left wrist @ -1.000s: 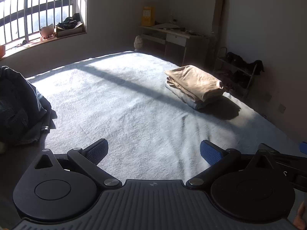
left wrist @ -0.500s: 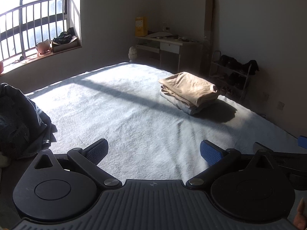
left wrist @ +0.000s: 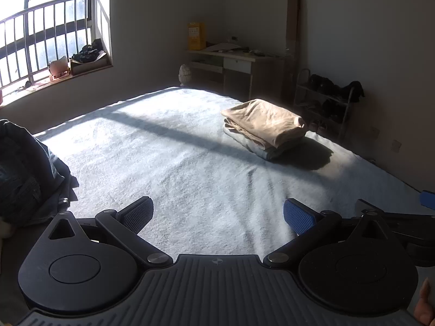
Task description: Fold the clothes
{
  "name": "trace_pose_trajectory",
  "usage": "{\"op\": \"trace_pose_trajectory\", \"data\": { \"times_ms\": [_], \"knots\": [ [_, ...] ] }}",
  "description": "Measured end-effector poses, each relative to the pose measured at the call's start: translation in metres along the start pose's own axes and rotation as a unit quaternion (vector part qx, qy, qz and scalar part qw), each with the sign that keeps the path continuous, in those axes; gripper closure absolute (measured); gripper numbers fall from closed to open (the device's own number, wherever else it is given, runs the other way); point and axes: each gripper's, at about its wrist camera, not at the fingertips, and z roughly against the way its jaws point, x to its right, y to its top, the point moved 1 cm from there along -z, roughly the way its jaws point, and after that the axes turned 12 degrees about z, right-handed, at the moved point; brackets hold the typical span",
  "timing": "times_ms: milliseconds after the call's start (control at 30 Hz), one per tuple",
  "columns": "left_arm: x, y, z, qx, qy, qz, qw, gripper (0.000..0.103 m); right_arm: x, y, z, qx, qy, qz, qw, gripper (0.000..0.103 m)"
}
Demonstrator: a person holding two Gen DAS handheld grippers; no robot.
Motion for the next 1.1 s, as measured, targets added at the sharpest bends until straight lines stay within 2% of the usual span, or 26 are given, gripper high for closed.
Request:
{"op": "trace_pose_trajectory", "data": {
  "times_ms": [1100],
  "knots": [
    [0.005,-0.002,-0.0014,-0.009,-0.006,0.005,0.9999,0.0,0.0026,-0.0011,-0.0005,-0.006,-0.014,0.001,1.0,0.0]
  ]
}}
